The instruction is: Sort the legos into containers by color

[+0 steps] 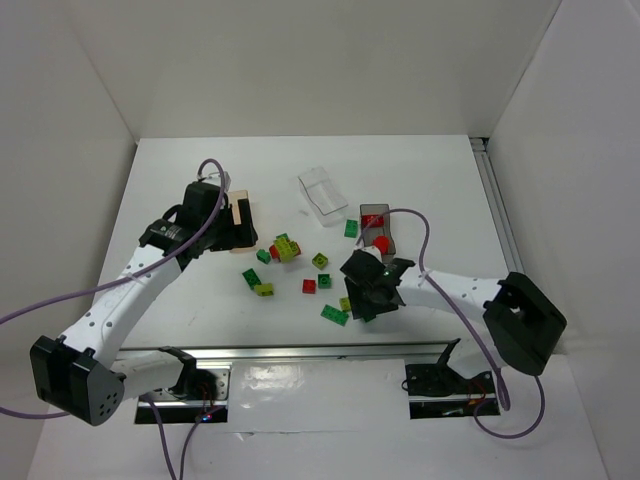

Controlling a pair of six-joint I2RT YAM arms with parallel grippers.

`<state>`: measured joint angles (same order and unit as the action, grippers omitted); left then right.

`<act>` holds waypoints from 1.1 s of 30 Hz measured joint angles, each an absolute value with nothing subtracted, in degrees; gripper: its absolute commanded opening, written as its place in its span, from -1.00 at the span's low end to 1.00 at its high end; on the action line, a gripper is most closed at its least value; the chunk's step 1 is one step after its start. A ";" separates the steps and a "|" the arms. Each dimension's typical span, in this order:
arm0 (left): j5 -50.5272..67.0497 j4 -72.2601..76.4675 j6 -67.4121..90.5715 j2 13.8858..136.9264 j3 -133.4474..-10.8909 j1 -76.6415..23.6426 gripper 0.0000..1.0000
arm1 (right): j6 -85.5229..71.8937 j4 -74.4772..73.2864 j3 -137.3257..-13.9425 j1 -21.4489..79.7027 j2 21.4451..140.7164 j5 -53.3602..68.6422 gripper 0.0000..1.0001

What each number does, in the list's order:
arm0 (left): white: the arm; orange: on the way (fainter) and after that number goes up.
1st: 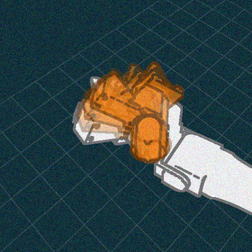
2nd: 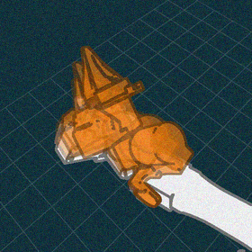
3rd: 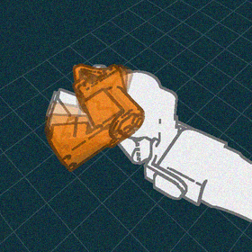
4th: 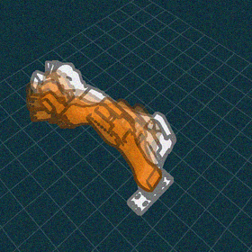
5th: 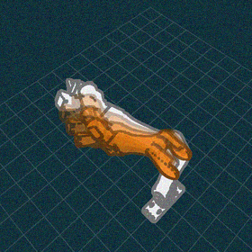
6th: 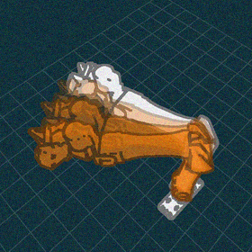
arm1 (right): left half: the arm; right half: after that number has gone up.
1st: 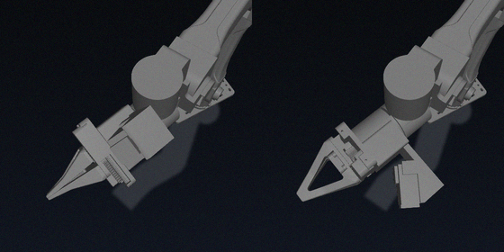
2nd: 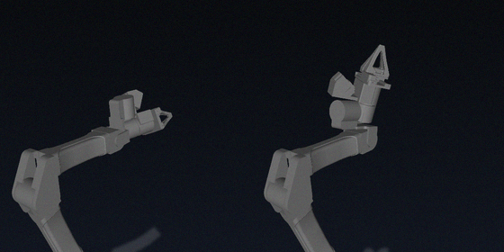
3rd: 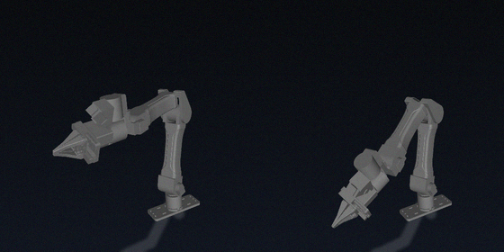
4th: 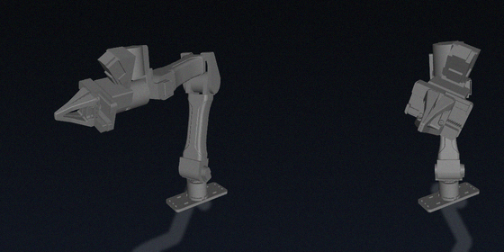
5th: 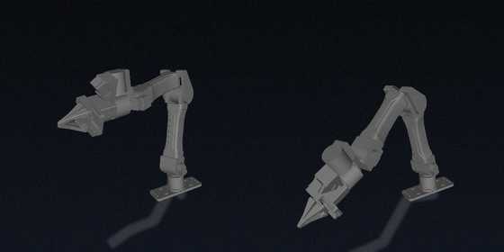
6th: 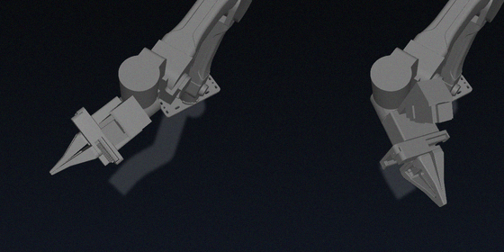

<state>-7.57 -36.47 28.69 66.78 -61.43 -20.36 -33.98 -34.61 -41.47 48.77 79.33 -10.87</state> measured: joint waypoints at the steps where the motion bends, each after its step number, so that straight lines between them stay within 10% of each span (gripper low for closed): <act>1: -7.57 -36.47 28.69 66.78 -61.43 -20.36 0.93 | -33.87 -34.54 -41.89 48.77 80.18 -11.22 0.22; 6: -7.57 -36.45 28.69 66.78 -61.43 -20.36 0.93 | -33.47 -33.91 -43.22 48.77 83.44 -11.53 -0.30; 19: -8.21 -36.47 29.71 69.25 -61.41 -20.36 0.99 | -32.95 -36.38 -61.32 48.07 81.14 -17.61 -0.33; 33: -10.79 -37.45 32.01 67.37 -61.23 -20.36 0.94 | -22.37 -27.94 -101.60 35.35 117.47 -24.36 -0.23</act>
